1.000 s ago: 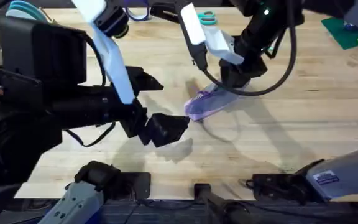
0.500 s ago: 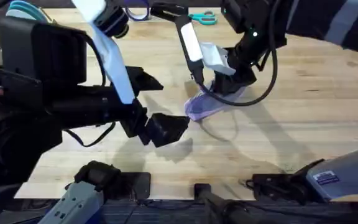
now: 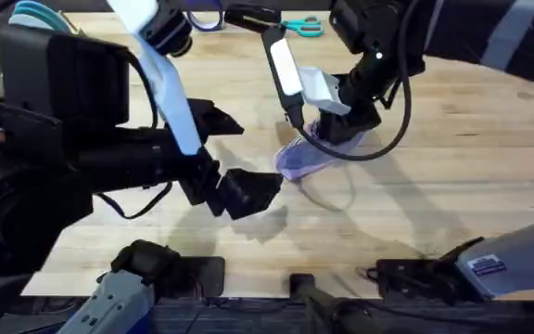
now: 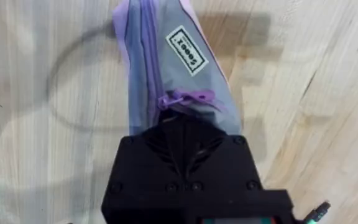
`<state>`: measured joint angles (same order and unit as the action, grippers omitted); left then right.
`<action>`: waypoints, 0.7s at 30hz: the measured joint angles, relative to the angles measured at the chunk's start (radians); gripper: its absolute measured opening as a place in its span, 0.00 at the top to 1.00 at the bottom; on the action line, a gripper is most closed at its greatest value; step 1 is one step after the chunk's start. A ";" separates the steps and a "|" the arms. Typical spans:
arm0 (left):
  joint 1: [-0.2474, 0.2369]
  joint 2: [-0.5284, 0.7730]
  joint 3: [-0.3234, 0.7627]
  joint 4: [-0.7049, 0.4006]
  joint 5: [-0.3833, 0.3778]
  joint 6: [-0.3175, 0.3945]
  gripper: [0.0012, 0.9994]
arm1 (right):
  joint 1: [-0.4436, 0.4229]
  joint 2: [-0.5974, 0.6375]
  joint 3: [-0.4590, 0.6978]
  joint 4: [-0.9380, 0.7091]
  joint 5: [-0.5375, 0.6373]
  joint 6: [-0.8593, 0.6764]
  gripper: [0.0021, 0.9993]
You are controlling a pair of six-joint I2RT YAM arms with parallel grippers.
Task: Unzip the bag, pick up the pens from the table one at a time and place them inside, then zip the bag closed.
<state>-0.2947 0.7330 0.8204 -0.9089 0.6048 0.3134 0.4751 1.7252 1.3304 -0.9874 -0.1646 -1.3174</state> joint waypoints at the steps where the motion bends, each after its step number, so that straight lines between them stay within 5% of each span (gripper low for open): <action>1: 0.000 0.000 0.000 0.000 0.000 0.000 0.01 | 0.000 0.000 0.000 0.000 0.000 0.000 0.96; 5: 0.000 0.000 0.000 0.000 0.000 0.000 0.01 | 0.000 0.000 0.000 0.000 0.000 0.000 0.96; 7: 0.000 0.000 0.000 0.000 0.000 0.000 0.01 | 0.000 0.000 0.000 0.000 0.000 0.000 0.87; 13: 0.000 0.000 0.000 0.000 0.000 0.000 0.01 | 0.000 0.000 -0.002 -0.001 0.000 -0.018 0.05; 21: 0.000 0.000 0.000 0.000 0.000 0.000 0.01 | 0.000 0.000 -0.004 0.000 0.000 -0.019 0.01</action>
<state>-0.2947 0.7330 0.8204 -0.9089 0.6048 0.3134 0.4751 1.7252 1.3262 -0.9874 -0.1646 -1.3361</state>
